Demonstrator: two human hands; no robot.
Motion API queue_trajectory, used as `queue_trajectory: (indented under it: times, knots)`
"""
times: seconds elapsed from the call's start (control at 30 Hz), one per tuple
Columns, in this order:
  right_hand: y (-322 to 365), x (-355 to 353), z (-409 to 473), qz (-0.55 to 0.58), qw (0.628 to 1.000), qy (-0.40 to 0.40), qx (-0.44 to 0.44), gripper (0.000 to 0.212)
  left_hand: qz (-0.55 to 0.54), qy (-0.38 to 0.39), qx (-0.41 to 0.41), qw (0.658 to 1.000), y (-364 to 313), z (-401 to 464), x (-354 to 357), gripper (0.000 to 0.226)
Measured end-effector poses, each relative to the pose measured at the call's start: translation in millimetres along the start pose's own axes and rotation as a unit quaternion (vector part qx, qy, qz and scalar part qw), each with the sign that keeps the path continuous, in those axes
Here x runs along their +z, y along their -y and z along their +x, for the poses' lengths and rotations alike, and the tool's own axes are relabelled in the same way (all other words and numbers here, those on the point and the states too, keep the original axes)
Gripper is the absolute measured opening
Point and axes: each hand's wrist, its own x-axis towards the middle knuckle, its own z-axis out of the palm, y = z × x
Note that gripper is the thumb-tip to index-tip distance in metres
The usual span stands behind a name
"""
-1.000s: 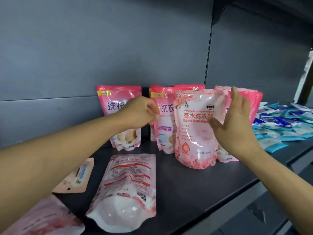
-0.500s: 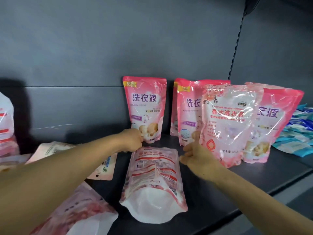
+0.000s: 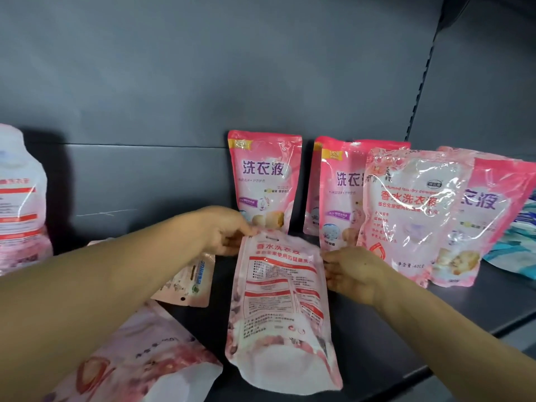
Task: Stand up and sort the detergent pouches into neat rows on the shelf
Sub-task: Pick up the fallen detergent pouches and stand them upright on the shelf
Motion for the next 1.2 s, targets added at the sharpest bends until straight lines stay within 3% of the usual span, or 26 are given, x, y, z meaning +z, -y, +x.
queue_trajectory:
  times: [0.1, 0.3, 0.4, 0.57, 0.73, 0.83, 0.93, 1.07, 1.13, 1.2]
  knots:
    - [11.4, -2.7, -3.4, 0.045, 0.999, -0.004, -0.018, 0.010, -0.057, 0.030, 0.041, 0.997, -23.1, -20.1, -1.6, 0.016]
    - [60.1, -13.1, -29.0, -0.027, 0.982, -0.031, -0.185, 0.015, -0.073, 0.019, 0.142, 0.987, -61.3, -50.7, 1.4, 0.020]
    - [75.1, -12.1, -22.6, -0.064, 0.947, -0.119, -0.291, 0.023, -0.069, 0.001, 0.187, 0.980, -71.3, -53.9, 4.3, 0.004]
    - [79.8, -6.1, -3.2, -0.135, 0.898, -0.188, -0.374, 0.041, -0.045, -0.078, 0.269, 0.959, -70.1, -40.1, 12.9, 0.021]
    - [79.9, -7.0, 9.5, -0.205, 0.857, -0.233, -0.412, 0.029, -0.033, -0.130, 0.335, 0.933, -65.2, -28.5, 17.9, 0.024]
    - [80.3, -10.9, 11.8, -0.241, 0.834, -0.254, -0.427, 0.025, 0.036, -0.119, 0.341, 0.932, -52.4, -26.3, 19.8, 0.016]
    - [80.3, -13.5, 9.4, -0.267, 0.812, -0.264, -0.446, 0.024, 0.127, -0.103, 0.312, 0.936, -31.1, -20.7, 27.0, 0.034]
    - [77.8, -14.0, 7.9, -0.289, 0.794, -0.265, -0.464, 0.022, 0.132, -0.138, 0.303, 0.934, -21.4, -14.3, 32.6, 0.035]
    - [76.3, -12.5, 1.6, -0.289, 0.807, -0.227, -0.462, 0.014, 0.149, -0.140, 0.297, 0.933, -22.3, -15.9, 32.1, 0.035]
    - [72.4, -9.8, -8.1, -0.289, 0.822, -0.181, -0.456, 0.040, 0.186, -0.138, 0.286, 0.930, -23.9, -20.8, 28.7, 0.036]
